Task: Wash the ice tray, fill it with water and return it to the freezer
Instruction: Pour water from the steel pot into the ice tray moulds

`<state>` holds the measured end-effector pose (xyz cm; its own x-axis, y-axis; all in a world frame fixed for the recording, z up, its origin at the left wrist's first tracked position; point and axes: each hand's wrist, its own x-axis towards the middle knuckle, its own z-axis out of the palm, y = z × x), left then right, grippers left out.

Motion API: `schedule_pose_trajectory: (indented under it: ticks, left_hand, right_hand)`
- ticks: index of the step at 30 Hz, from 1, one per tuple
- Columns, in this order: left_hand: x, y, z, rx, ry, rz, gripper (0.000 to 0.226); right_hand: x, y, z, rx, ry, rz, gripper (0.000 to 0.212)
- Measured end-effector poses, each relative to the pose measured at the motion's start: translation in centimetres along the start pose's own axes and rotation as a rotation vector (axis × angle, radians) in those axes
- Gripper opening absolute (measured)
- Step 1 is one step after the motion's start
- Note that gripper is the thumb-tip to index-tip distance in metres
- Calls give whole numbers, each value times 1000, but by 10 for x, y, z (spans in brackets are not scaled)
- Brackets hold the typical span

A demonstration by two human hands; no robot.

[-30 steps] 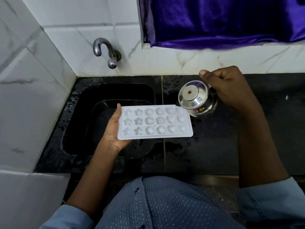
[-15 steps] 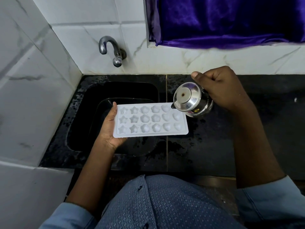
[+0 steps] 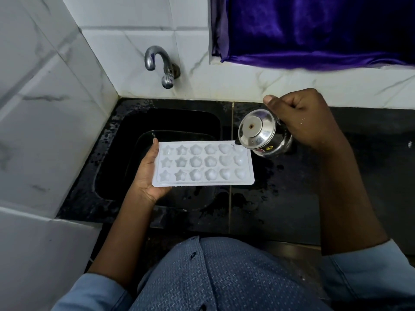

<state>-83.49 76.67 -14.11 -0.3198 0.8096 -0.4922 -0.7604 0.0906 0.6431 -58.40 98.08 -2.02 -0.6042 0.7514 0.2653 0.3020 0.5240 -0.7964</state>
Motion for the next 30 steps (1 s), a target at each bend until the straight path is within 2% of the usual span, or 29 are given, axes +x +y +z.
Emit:
schedule_pose_trajectory:
  ticks: [12, 21, 30]
  left_hand:
    - [0, 0, -10, -33, -2, 8, 76]
    - [1, 4, -19, -49, -1, 24, 76]
    - [-1, 8, -35, -79, 23, 47, 76]
  right_hand:
    - [4, -1, 12, 8, -27, 9, 65]
    - [6, 8, 24, 220, 18, 141, 62]
    - [11, 14, 19, 9, -8, 71, 70]
